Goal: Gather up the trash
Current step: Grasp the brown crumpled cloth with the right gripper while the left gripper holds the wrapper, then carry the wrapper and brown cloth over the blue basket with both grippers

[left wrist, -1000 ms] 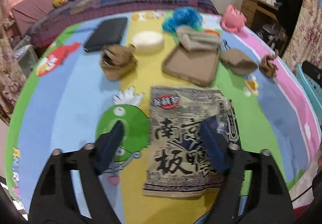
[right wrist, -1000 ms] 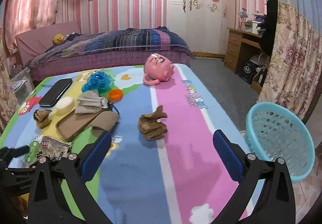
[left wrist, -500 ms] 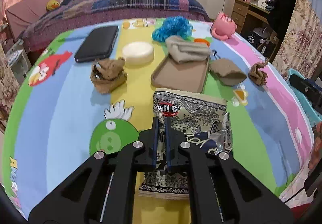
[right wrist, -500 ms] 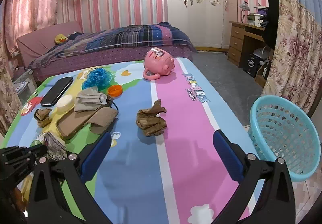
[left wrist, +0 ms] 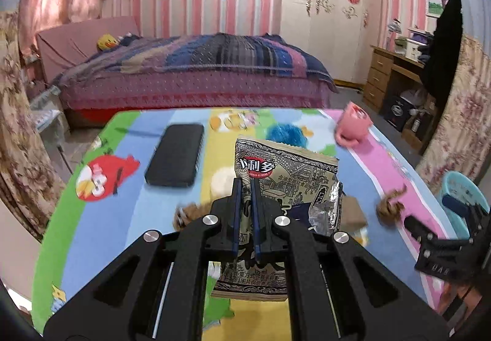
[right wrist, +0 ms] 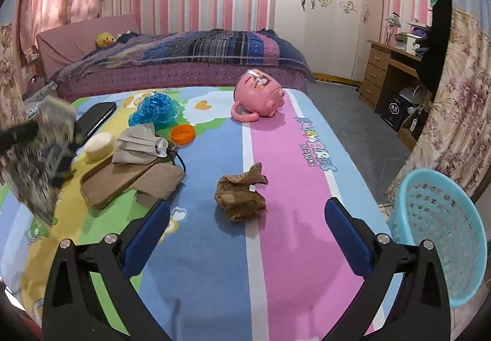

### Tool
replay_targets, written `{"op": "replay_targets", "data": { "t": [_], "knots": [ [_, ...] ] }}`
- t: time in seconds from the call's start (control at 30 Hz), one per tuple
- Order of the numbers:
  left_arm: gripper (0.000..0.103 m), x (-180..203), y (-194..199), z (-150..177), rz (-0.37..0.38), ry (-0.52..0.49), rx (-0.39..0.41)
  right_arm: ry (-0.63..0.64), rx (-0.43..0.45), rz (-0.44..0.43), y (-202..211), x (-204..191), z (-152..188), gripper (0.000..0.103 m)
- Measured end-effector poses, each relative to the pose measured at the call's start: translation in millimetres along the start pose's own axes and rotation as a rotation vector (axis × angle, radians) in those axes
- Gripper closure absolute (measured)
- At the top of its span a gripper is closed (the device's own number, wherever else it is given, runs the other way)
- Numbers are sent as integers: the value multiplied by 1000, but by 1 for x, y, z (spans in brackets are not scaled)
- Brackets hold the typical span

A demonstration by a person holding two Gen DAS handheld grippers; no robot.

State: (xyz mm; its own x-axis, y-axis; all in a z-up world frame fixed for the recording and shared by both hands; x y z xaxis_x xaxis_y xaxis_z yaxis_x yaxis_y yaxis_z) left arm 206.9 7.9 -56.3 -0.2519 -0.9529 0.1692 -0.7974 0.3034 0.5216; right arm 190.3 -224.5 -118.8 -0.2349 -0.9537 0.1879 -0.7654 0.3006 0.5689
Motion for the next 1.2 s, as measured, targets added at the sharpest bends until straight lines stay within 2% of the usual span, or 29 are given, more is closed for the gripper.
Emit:
{"op": "replay_targets", "data": {
  "t": [0.07, 0.3, 0.37, 0.43, 0.47, 0.63, 0.93, 1.2],
  "knots": [
    [98, -1, -6, -6, -8, 8, 7, 6, -26, 0, -12, -2, 1, 6],
    [98, -15, -13, -10, -25, 24, 21, 22, -103, -19, -40, -12, 9, 23],
    [98, -17, -15, -10, -28, 23, 20, 38, -133, -35, -48, -19, 13, 33],
    [98, -19, -17, -9, -31, 23, 16, 54, -163, -55, -54, -25, 17, 50],
    [98, -20, -17, -8, -29, 25, 14, 59, -170, -60, -56, -26, 18, 52],
    [98, -20, -15, -10, -30, 29, 25, 36, -129, -61, -50, -23, 13, 59],
    [98, -9, -8, -13, 2, 47, 35, 14, 4, -4, -10, 14, -12, 59],
    [98, 17, -1, -18, 44, 25, 50, -26, 50, 24, 14, 52, -26, 59]
  ]
}}
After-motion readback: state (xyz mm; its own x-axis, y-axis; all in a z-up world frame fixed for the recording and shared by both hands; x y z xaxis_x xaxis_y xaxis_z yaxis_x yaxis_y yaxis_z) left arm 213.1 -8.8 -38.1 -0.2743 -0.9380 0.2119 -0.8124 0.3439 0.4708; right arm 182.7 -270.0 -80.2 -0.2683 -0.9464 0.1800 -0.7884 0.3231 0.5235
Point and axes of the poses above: each gripper's, at about its wrist camera, not at the fingertips, and y roughly against the way its jaws point, x to its right, z to its underside, the point moved 10 cm from there along -y, roughly the way its jaws point, and after that the axes turned 15 degrees about z, right-handed, at the moved point
